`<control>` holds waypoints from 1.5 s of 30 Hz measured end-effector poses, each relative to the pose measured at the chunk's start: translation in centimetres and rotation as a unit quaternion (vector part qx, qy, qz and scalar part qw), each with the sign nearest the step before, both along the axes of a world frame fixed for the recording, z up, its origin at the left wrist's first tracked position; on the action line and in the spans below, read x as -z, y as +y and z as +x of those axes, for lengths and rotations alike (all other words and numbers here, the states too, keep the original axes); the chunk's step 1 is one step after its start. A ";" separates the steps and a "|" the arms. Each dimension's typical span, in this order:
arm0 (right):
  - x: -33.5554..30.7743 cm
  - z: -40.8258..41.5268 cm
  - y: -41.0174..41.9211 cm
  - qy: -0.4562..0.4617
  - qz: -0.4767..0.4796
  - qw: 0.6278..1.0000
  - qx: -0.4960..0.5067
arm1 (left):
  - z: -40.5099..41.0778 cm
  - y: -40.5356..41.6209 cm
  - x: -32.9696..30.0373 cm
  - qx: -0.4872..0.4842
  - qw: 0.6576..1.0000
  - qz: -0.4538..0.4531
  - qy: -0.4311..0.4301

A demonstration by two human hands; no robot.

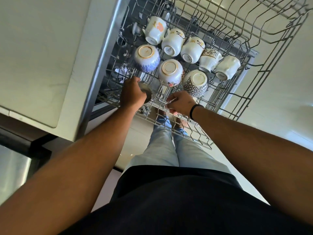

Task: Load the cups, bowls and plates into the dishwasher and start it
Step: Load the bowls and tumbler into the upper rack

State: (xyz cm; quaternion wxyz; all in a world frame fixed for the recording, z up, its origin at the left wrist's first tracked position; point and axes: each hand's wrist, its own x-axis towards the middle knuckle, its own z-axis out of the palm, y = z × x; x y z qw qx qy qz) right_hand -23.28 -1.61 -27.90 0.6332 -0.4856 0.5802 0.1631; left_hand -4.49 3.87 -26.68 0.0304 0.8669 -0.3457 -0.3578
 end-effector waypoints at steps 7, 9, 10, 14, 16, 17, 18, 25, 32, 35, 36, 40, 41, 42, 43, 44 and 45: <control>-1.9 -1.1 -0.3 -0.023 -0.011 1.000 0.012 | -1.0 0.3 -1.8 0.015 1.000 -0.001 -0.019; -3.1 -1.7 -0.5 -0.019 -0.040 0.999 0.002 | -1.6 0.7 -2.9 0.021 0.999 0.000 -0.031; -3.6 -2.0 -0.6 -0.017 -0.051 0.999 -0.002 | -1.8 1.0 -3.3 0.028 0.999 0.000 -0.040; -6.9 -3.8 -1.1 -0.028 -0.063 0.998 -0.006 | -3.3 2.4 -5.8 0.049 0.998 -0.026 -0.042; -8.4 -4.7 -1.3 -0.036 -0.071 0.997 -0.002 | -4.3 3.0 -7.0 0.052 0.997 -0.052 -0.036; -9.2 -5.1 -1.2 -0.038 -0.081 0.996 -0.005 | -4.9 3.4 -7.6 0.054 0.996 -0.064 -0.034; -10.0 -5.5 -1.1 -0.039 -0.091 0.995 -0.012 | -5.5 3.8 -8.3 0.053 0.995 -0.078 -0.033; -14.4 -7.4 -0.2 -0.068 -0.125 0.989 -0.034 | -9.1 5.6 -11.5 0.012 0.986 -0.168 0.014; -17.6 -8.2 -0.5 -0.090 -0.158 0.983 -0.027 | -8.3 6.9 -15.7 -0.090 0.967 -0.237 0.000; -18.5 -7.2 -1.2 -0.122 -0.151 0.981 -0.009 | -7.2 8.4 -17.4 -0.142 0.957 -0.253 -0.009; -18.9 -6.8 -1.3 -0.136 -0.146 0.980 -0.001 | -6.9 9.1 -18.1 -0.146 0.956 -0.255 -0.010; -21.0 -4.4 -1.4 -0.189 -0.146 0.971 0.031 | -5.7 12.0 -20.5 -0.154 0.950 -0.272 -0.009; -21.8 -3.5 -1.4 -0.202 -0.148 0.968 0.029 | -5.4 12.7 -21.0 -0.165 0.944 -0.284 -0.017; -22.5 -2.5 -1.4 -0.216 -0.155 0.964 0.024 | -5.3 13.4 -21.5 -0.175 0.938 -0.296 -0.026; -23.2 -1.4 -1.3 -0.232 -0.162 0.959 0.020 | -5.0 14.1 -22.0 -0.184 0.932 -0.310 -0.040; -23.7 -0.2 -1.2 -0.248 -0.169 0.954 0.016 | -4.7 14.7 -22.4 -0.190 0.926 -0.323 -0.051; -24.4 0.9 -1.0 -0.261 -0.174 0.949 0.012 | -4.5 15.3 -22.8 -0.197 0.920 -0.334 -0.059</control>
